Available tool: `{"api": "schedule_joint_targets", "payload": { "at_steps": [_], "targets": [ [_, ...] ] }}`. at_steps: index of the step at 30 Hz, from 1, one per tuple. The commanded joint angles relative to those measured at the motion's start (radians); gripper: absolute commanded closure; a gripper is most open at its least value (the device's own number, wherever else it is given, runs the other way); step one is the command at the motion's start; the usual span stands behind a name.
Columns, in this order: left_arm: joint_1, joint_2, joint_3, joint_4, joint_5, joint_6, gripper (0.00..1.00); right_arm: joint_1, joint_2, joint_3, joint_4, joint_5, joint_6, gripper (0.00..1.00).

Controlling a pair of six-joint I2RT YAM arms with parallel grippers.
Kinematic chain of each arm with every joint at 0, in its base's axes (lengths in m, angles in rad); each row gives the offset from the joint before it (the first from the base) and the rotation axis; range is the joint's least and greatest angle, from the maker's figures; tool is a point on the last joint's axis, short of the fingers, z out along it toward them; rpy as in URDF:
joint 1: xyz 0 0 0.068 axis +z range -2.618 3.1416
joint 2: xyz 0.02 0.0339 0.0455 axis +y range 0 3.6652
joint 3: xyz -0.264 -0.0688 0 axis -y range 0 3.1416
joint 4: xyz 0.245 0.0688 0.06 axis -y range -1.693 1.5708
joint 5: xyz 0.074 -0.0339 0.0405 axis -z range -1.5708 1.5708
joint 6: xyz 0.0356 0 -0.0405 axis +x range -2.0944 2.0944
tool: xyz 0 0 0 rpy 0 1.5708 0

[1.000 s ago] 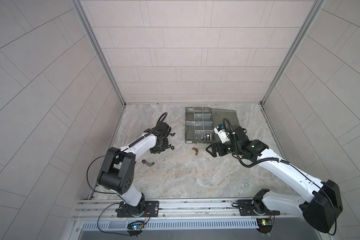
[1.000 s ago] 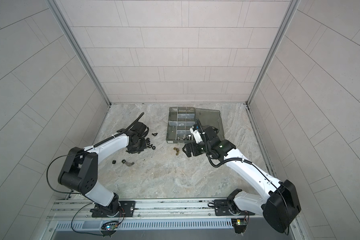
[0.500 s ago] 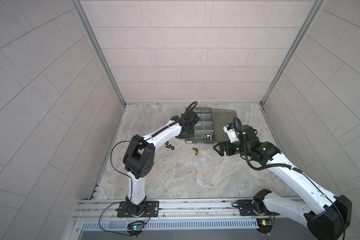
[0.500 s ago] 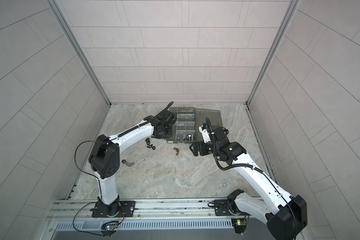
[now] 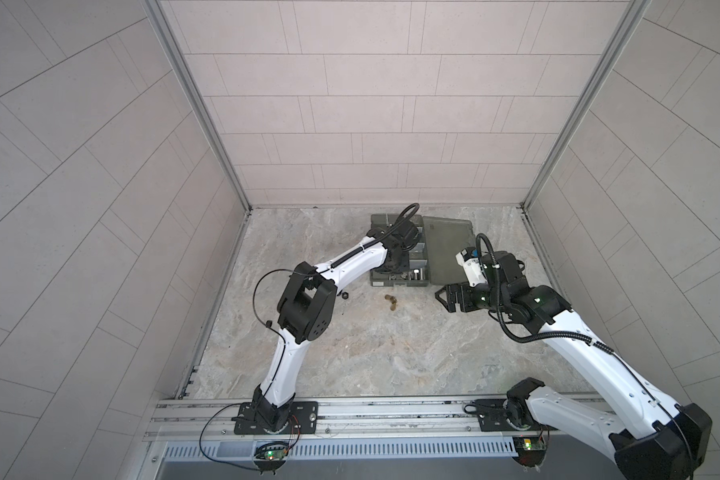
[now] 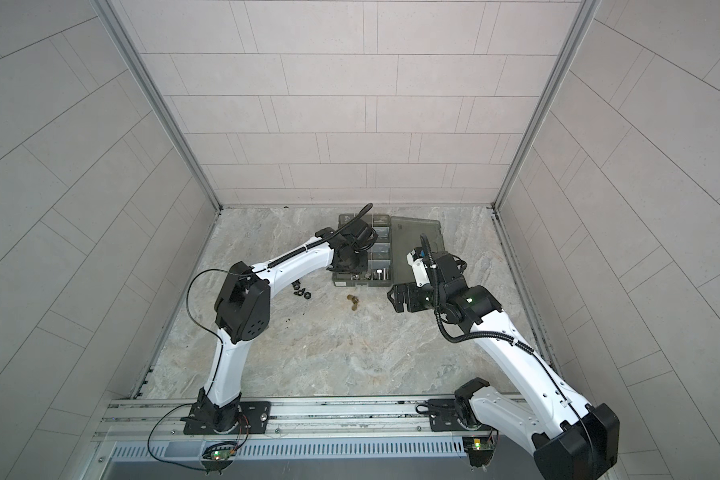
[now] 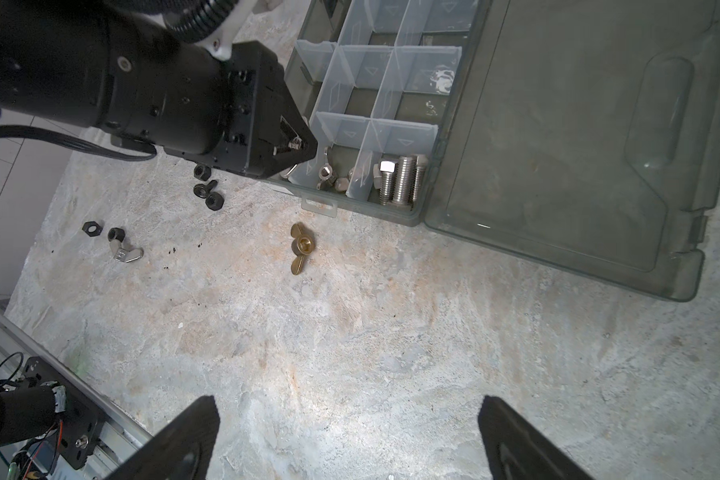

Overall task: Sort the screws and nuts into containers
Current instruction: 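Open the left gripper to drop the wing nut into the wing nut compartment, then withdraw the left gripper and move it over another silver wing nut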

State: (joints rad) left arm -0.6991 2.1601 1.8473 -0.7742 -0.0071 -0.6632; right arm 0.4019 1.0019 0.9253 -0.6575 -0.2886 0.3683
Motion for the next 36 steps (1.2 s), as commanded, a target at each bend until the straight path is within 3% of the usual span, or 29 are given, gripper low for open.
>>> {"api": "schedule_joint_targets", "payload": {
  "at_steps": [1, 6, 12, 16, 22, 27, 36],
  "targets": [
    [-0.009, 0.034, 0.047, -0.015, 0.012, -0.013, 0.82, -0.009, -0.019, -0.006, -0.022, 0.002, -0.012, 0.01],
    [-0.012, 0.069, 0.082, -0.012, 0.030, -0.014, 0.79, -0.019, -0.023, -0.014, -0.028, 0.002, -0.018, 0.01],
    [-0.011, 0.064, 0.098, -0.026, 0.026, -0.004, 0.56, -0.025, -0.022, -0.017, -0.025, 0.000, -0.022, 0.01],
    [-0.012, -0.017, 0.037, -0.021, -0.009, -0.003, 0.54, -0.025, -0.025, -0.019, -0.015, -0.009, -0.026, 0.01],
    [0.018, -0.270, -0.219, 0.008, -0.080, -0.009, 0.51, -0.023, -0.027, -0.026, 0.015, -0.055, -0.007, 0.01],
    [0.069, -0.550, -0.546, 0.021, -0.131, -0.056, 0.51, 0.022, -0.011, -0.037, 0.065, -0.085, 0.024, 0.01],
    [0.127, -0.949, -1.034, -0.001, -0.268, -0.287, 0.49, 0.199, 0.041, -0.040, 0.140, -0.022, 0.073, 0.01]
  ]
}}
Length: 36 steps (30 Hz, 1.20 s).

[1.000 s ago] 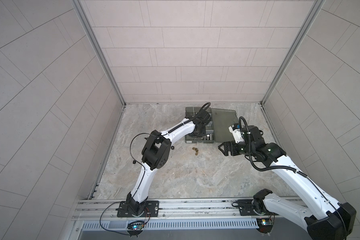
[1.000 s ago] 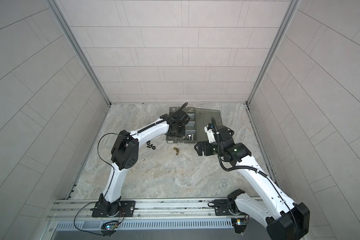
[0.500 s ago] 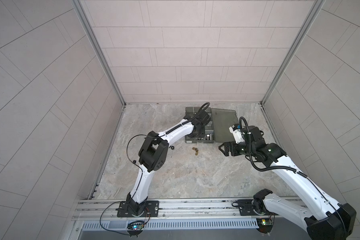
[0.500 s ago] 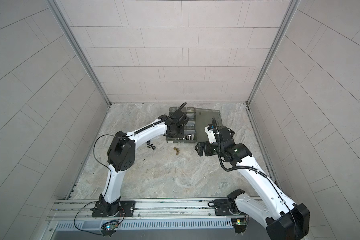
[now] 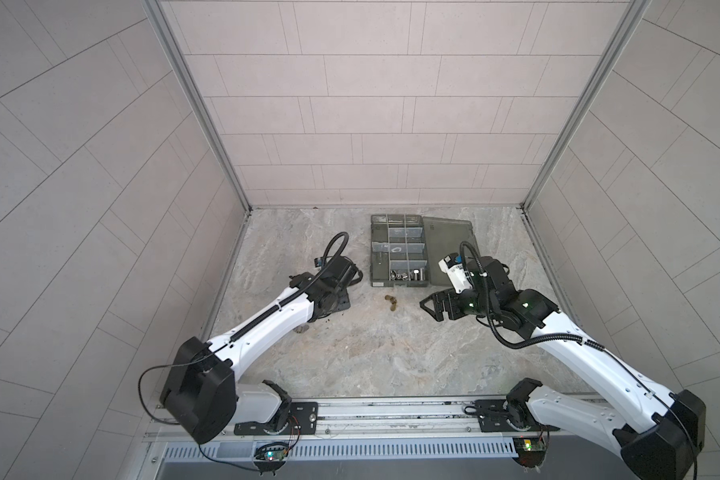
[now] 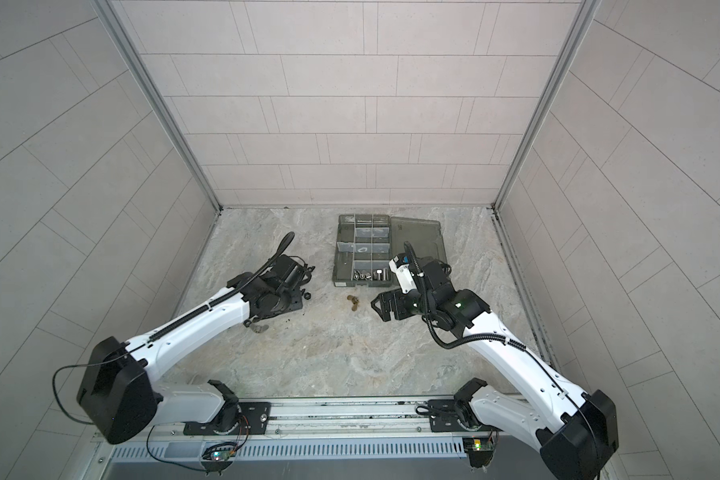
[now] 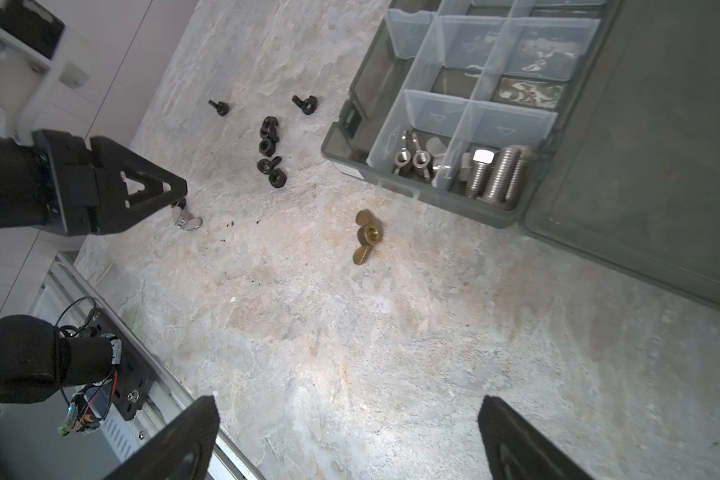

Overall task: Sort the screws and nuts into containers
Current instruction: 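Withdraw the left gripper and move it over another silver wing nut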

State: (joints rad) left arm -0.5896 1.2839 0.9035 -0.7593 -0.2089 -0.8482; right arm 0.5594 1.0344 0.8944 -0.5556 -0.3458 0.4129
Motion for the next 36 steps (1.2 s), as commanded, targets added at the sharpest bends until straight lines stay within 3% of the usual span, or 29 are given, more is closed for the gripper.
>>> {"api": "schedule_joint_targets", "payload": {
  "at_steps": [1, 9, 15, 23, 36],
  "targets": [
    [0.031, -0.107, -0.128, -0.010, -0.065, -0.120, 0.48, 0.055, 0.012, -0.009, 0.040, 0.044, 0.031, 0.01],
    [0.191, -0.290, -0.300, -0.019, -0.048, -0.176, 0.46, 0.094, 0.001, -0.019, 0.041, 0.073, 0.040, 0.01],
    [0.289, -0.240, -0.336, 0.049, 0.032, -0.151, 0.46, 0.095, -0.010, -0.017, 0.028, 0.088, 0.035, 0.01],
    [0.345, -0.170, -0.357, 0.148, 0.112, -0.154, 0.46, 0.094, -0.002, -0.018, 0.026, 0.103, 0.030, 0.01],
    [0.408, -0.100, -0.351, 0.195, 0.108, -0.125, 0.46, 0.092, 0.025, -0.014, 0.028, 0.108, 0.014, 0.01]
  ]
}}
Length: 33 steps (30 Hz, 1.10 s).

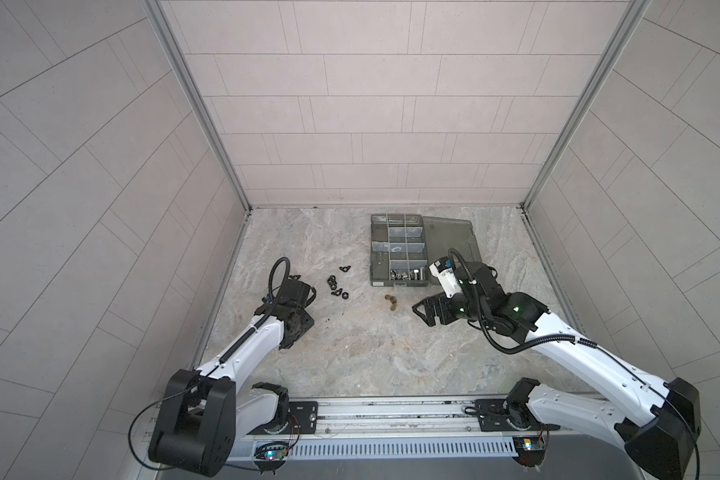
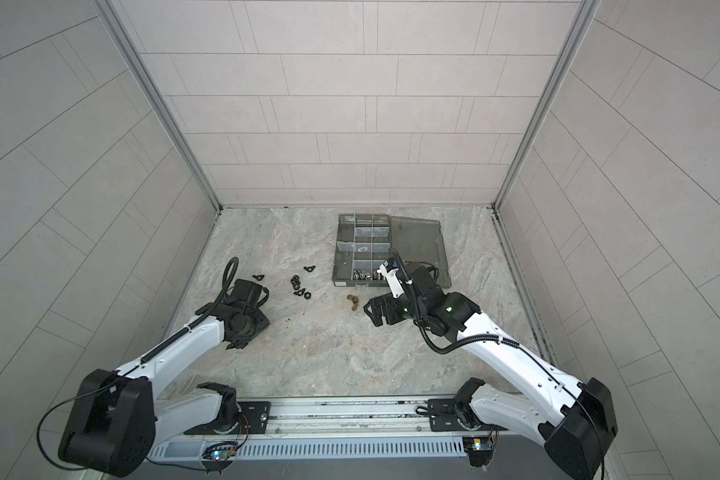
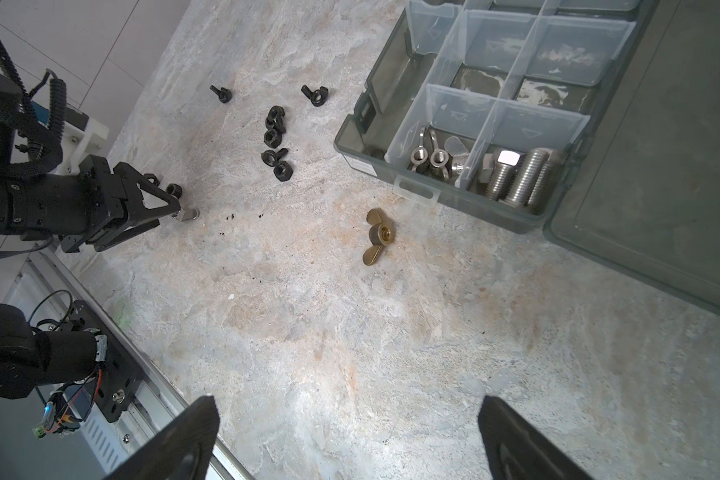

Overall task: Sort the screws and nuts into containers
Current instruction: 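Withdraw the left gripper and move it over another silver wing nut, then lower the left gripper onto the silver wing nut and grasp it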

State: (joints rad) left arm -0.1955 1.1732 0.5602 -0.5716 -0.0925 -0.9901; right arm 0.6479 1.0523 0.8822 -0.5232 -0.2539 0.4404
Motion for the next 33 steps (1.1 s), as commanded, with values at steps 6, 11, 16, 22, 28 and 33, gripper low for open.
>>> {"api": "schedule_joint_targets", "payload": {
  "at_steps": [6, 11, 16, 22, 28, 33],
  "targets": [
    [0.034, 0.042, -0.005, 0.031, 0.000, 0.030, 0.46, -0.001, 0.016, 0.001, -0.002, 0.014, -0.018, 0.01],
    [0.045, 0.080, -0.006, 0.050, 0.022, 0.040, 0.47, -0.005, 0.021, 0.001, -0.003, 0.012, -0.019, 0.01],
    [0.057, 0.130, 0.006, 0.056, 0.064, 0.058, 0.52, -0.009, 0.026, 0.003, -0.003, 0.011, -0.018, 0.01],
    [0.065, 0.160, 0.012, 0.072, 0.082, 0.072, 0.58, -0.011, 0.028, 0.001, -0.003, 0.007, -0.019, 0.01],
    [0.066, 0.160, 0.000, 0.073, 0.092, 0.080, 0.72, -0.013, 0.025, -0.003, -0.003, 0.007, -0.014, 0.01],
    [0.066, 0.158, -0.005, 0.076, 0.101, 0.089, 0.78, -0.014, 0.021, -0.005, -0.001, 0.001, -0.014, 0.01]
  ]
}}
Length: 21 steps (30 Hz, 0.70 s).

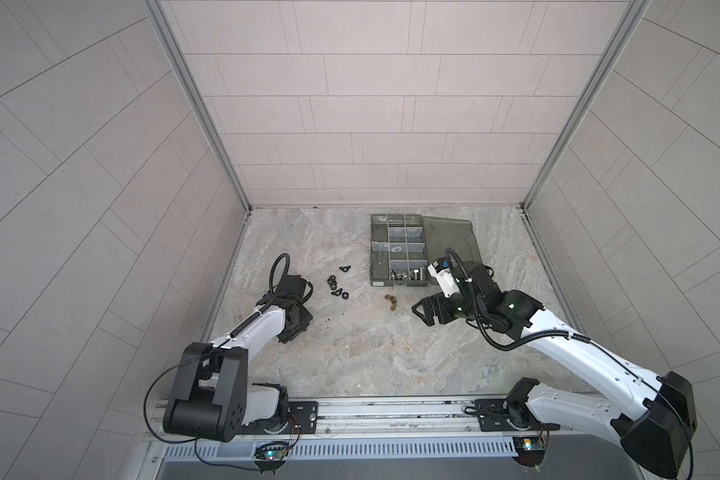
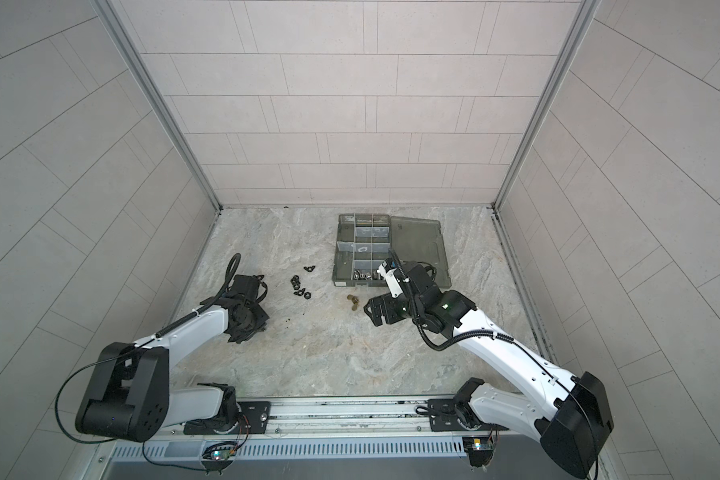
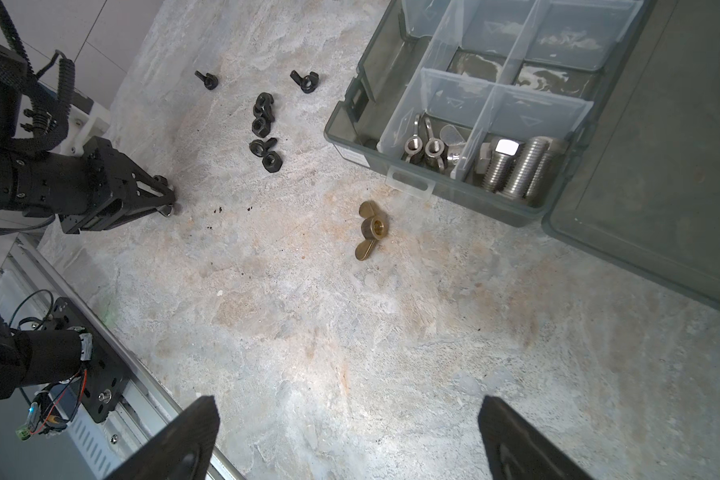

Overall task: Sort the screws and nuts into containers
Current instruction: 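Lower the left gripper onto the silver wing nut and grasp it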

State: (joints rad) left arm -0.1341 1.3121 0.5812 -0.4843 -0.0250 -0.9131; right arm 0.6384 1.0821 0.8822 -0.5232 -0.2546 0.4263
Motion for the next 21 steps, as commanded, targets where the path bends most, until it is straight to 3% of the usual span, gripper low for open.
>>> {"api": "schedule_joint_targets", "payload": {
  "at_steps": [1, 12, 21],
  "targets": [
    [0.005, 0.021, -0.024, -0.011, 0.039, 0.014, 0.79, -0.005, -0.011, -0.005, -0.001, 0.003, 0.002, 0.01],
    [-0.026, -0.019, 0.049, -0.070, 0.080, 0.039, 0.80, -0.023, -0.058, -0.029, -0.003, 0.014, 0.009, 0.01],
    [-0.185, 0.049, 0.266, -0.146, 0.026, 0.031, 0.80, -0.049, -0.085, -0.045, -0.013, 0.014, 0.011, 0.01]
  ]
}}
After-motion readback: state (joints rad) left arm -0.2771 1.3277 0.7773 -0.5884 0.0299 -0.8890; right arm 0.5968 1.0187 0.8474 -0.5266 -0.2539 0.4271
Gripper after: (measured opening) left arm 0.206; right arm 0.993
